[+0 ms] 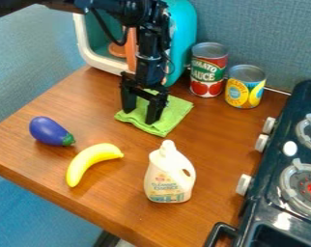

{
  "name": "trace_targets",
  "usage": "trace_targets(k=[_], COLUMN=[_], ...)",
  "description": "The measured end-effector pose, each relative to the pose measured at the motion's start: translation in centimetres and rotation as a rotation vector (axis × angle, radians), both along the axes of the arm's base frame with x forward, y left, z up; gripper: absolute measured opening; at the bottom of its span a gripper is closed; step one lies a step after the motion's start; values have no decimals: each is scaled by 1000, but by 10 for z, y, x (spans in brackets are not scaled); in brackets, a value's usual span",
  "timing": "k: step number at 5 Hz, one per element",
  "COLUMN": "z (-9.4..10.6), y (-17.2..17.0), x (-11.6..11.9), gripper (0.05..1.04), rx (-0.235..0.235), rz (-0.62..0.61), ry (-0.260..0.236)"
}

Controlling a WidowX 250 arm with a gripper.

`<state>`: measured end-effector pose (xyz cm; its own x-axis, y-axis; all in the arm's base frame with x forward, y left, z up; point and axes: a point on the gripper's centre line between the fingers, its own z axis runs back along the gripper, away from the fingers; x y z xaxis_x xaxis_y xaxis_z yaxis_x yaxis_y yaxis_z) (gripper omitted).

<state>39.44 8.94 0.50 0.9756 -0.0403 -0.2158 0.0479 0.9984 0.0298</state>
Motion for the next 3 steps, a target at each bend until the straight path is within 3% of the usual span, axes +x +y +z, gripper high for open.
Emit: trace_targets(k=[1, 3], z=[2, 10], y=[6, 18], x=[-6, -32], gripper=[1001, 1001], rx=[-2, -50], rz=[18, 76], ry=[-19, -78])
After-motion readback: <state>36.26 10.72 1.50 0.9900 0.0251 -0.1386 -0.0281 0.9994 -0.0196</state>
